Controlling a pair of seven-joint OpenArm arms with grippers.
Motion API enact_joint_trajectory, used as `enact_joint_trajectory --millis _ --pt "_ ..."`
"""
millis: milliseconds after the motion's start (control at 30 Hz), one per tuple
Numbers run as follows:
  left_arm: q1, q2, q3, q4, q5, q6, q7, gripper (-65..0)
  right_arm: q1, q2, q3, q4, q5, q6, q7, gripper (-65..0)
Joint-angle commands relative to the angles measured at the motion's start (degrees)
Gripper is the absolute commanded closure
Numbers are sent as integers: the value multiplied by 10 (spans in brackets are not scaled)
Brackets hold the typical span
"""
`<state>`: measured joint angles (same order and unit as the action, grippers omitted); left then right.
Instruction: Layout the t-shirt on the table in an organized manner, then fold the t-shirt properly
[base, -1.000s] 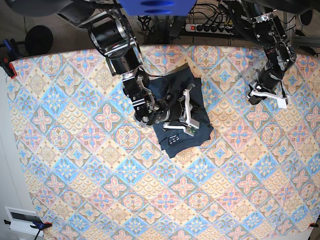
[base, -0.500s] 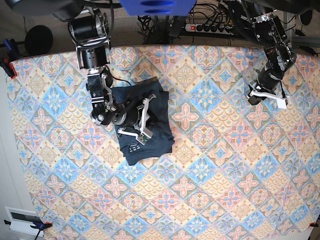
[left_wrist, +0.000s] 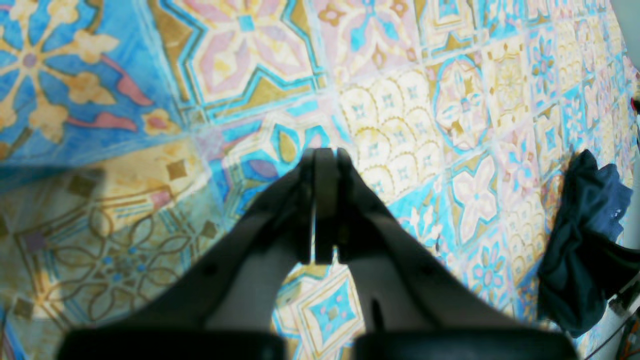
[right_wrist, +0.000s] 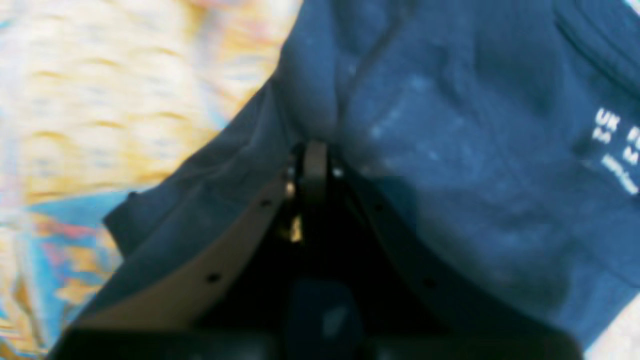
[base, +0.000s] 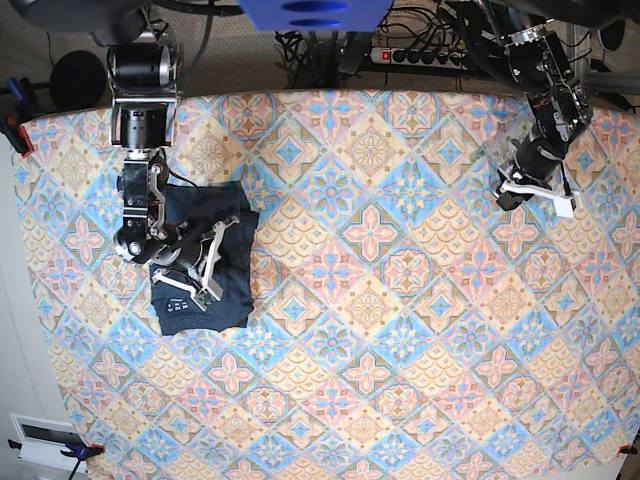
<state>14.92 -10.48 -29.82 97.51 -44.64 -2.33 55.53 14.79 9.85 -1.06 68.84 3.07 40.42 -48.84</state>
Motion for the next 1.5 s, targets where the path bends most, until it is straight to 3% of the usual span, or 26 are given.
enact_joint_trajectory --millis 0,167,367,467,667,967,1100,1300,1467 --pt "-5 -7 -2 11 -9 -4 -7 0 4 14 6 2 -18 -4 -18 0" --pt "-5 -7 -2 11 -9 -4 -7 0 0 22 5 23 -18 -4 -30 0" --pt "-5 -7 -2 11 -9 -4 -7 0 -2 20 4 167 -18 -4 -77 0" --pt "-5 -7 -2 11 -9 -4 -7 0 -47 15 8 233 -18 -4 -106 0" --pt "-5 -7 -2 11 -9 -4 -7 0 -112 15 9 318 -18 -4 -111 0" --pt "-19 -5 2 11 -9 -4 -7 0 -195 15 4 303 -18 -4 -104 0" --pt "-25 -5 2 11 -8 -4 -5 0 -198 -3 4 266 -18 -4 -83 0" --pt "-25 -5 2 11 -9 -4 -4 0 -198 -4 3 203 -18 -4 -72 0" --pt "-24 -6 2 12 -9 -4 -4 0 -199 -4 5 257 -18 -4 -72 0"
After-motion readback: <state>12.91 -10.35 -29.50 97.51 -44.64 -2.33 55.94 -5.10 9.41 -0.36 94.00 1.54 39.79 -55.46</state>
